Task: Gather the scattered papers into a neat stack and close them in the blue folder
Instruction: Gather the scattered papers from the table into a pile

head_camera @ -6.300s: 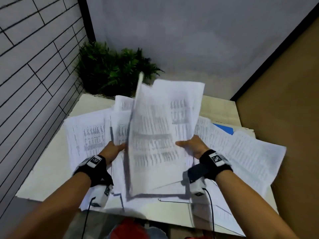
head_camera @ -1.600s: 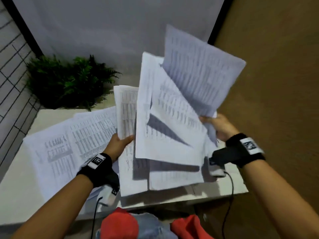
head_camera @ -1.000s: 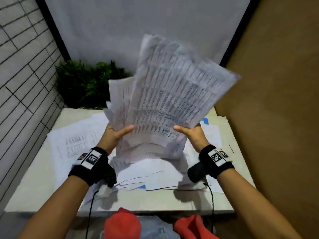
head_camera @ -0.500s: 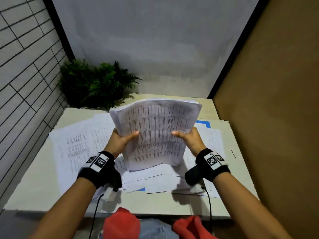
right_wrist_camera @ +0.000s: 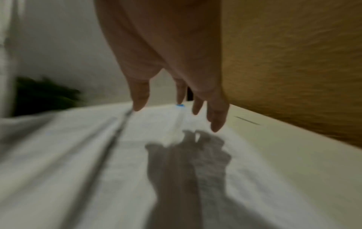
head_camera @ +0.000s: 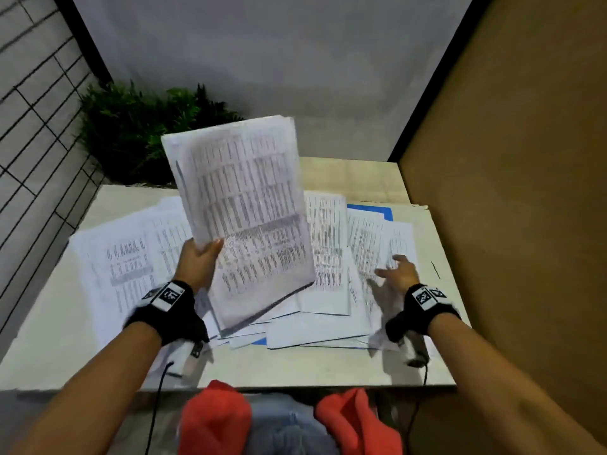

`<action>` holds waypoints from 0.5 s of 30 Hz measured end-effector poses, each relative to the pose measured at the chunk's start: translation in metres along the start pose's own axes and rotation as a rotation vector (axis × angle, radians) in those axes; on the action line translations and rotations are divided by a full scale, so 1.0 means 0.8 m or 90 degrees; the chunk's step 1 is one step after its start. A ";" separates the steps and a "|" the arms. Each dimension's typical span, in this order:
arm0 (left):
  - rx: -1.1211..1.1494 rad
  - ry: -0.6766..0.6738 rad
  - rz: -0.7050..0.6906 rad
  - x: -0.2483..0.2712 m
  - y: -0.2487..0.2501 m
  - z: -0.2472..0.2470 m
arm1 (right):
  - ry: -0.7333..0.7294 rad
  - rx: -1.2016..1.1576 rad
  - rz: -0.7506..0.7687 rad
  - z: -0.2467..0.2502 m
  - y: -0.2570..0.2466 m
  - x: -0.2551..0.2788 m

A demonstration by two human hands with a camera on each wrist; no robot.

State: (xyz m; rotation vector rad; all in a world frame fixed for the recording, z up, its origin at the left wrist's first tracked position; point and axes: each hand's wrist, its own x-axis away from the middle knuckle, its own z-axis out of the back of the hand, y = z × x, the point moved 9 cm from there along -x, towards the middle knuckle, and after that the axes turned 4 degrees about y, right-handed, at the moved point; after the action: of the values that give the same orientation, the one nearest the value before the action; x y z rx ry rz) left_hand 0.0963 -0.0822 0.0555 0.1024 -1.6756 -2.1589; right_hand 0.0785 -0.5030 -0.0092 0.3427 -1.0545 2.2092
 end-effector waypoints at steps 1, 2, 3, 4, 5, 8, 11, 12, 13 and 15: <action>-0.017 0.010 0.009 -0.009 -0.008 0.006 | 0.031 0.065 -0.062 0.024 0.032 -0.010; -0.034 0.013 0.021 -0.015 -0.018 0.010 | 0.050 0.106 -0.109 0.043 0.057 -0.016; -0.047 0.016 0.036 -0.018 -0.026 0.015 | 0.068 0.094 -0.158 0.055 0.078 -0.020; -0.057 0.017 0.042 -0.018 -0.031 0.018 | 0.076 0.053 -0.188 0.059 0.091 -0.021; -0.061 0.011 0.049 -0.018 -0.036 0.018 | 0.070 0.003 -0.197 0.055 0.097 -0.023; -0.057 -0.009 0.056 -0.015 -0.051 0.015 | 0.036 -0.068 -0.167 0.028 0.095 -0.031; -0.062 -0.036 0.091 -0.016 -0.068 0.011 | 0.050 -0.094 -0.150 0.008 0.078 -0.034; -0.068 -0.039 0.096 -0.020 -0.072 0.009 | 0.054 -0.068 -0.143 0.003 0.071 -0.039; -0.070 -0.041 0.100 -0.020 -0.073 0.008 | 0.051 -0.058 -0.137 -0.002 0.065 -0.039; -0.064 -0.043 0.108 -0.021 -0.074 0.004 | 0.020 -0.075 -0.143 -0.016 0.055 -0.044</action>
State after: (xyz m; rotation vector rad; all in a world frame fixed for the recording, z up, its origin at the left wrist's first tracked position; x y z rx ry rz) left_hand 0.0951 -0.0614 -0.0028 -0.1380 -1.5479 -2.1345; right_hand 0.0763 -0.5292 -0.0604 0.3543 -1.0684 1.9394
